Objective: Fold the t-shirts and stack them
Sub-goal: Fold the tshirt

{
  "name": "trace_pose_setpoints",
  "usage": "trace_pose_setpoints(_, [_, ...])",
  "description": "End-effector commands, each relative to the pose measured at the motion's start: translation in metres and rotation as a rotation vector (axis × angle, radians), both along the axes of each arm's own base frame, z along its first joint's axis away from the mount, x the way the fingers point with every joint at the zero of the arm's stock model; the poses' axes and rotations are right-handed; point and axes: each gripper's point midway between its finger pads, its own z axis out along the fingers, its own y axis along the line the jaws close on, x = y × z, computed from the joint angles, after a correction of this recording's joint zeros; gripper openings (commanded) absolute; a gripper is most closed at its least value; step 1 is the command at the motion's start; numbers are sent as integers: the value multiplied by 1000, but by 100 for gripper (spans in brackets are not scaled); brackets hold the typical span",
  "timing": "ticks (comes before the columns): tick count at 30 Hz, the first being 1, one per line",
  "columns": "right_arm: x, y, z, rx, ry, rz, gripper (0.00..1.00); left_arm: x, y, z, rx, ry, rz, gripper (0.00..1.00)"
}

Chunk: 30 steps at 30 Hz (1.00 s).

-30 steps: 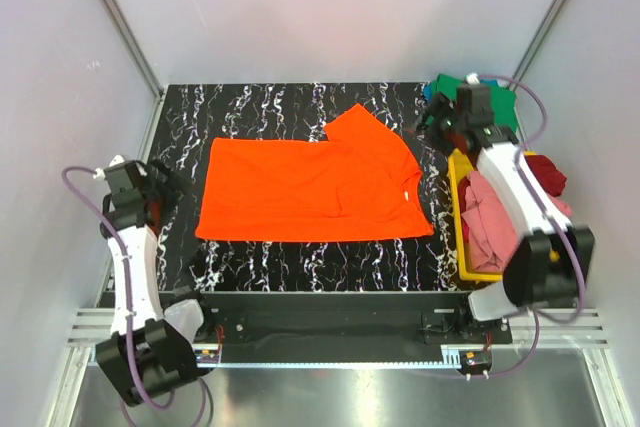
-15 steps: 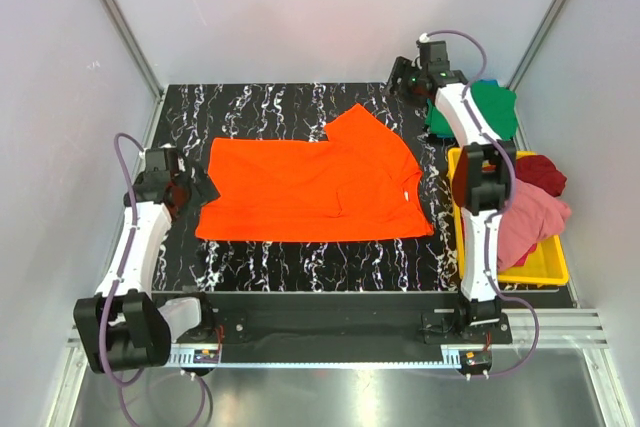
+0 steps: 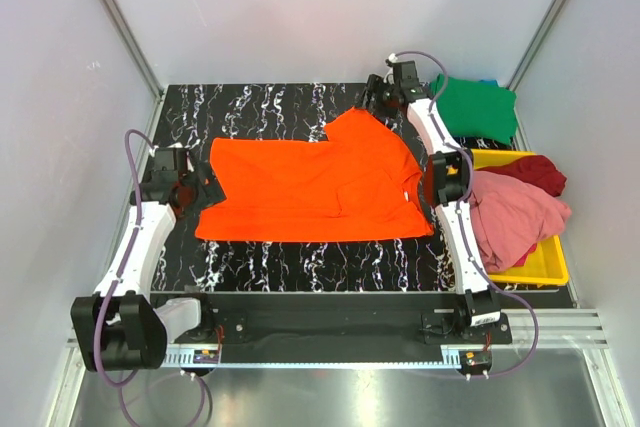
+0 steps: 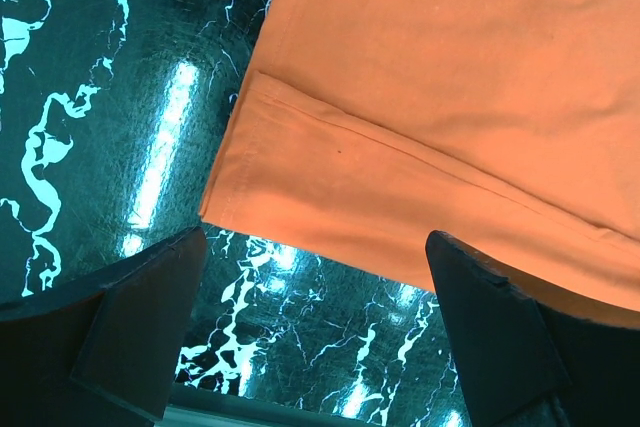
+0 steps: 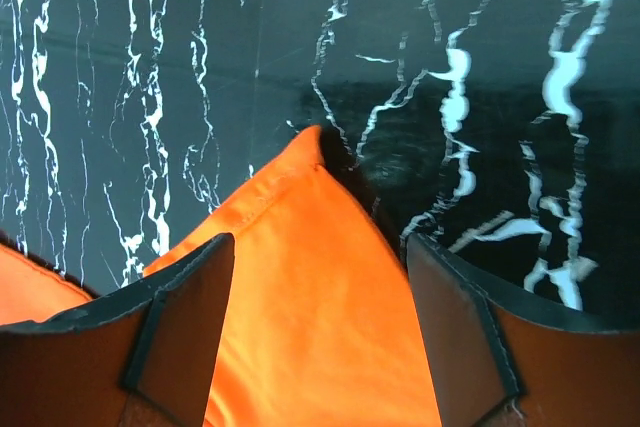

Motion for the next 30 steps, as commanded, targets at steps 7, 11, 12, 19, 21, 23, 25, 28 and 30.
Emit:
trace_pose_setpoints(7, [-9,30,-16,46,30,42,70,12,3,18,43,-52,-2,98])
trace_pose_setpoints(11, [-10,30,-17,44,31,51,56,11,3,19,43,-54,0,98])
trace_pose_setpoints(12, [-10,28,-18,36,33,48,51,11,4,19,43,-54,1,98])
trace_pose_setpoints(19, [-13,20,-18,13,44,56,12,12,2,18,36,-56,13,98])
trace_pose_setpoints(21, [-15,19,-19,-8,40,70,0,15,3,20,38,-57,20,98])
trace_pose_setpoints(23, [-15,21,-3,-1,16,86,0,19,3,19,38,-42,19,98])
trace_pose_setpoints(25, [-17,25,23,10,-17,111,0,32,3,25,31,-47,22,98])
trace_pose_setpoints(28, [-21,27,56,-7,-63,117,0,54,5,42,35,-72,35,98])
trace_pose_setpoints(30, [-26,26,65,1,-55,112,0,76,13,44,66,-61,59,98])
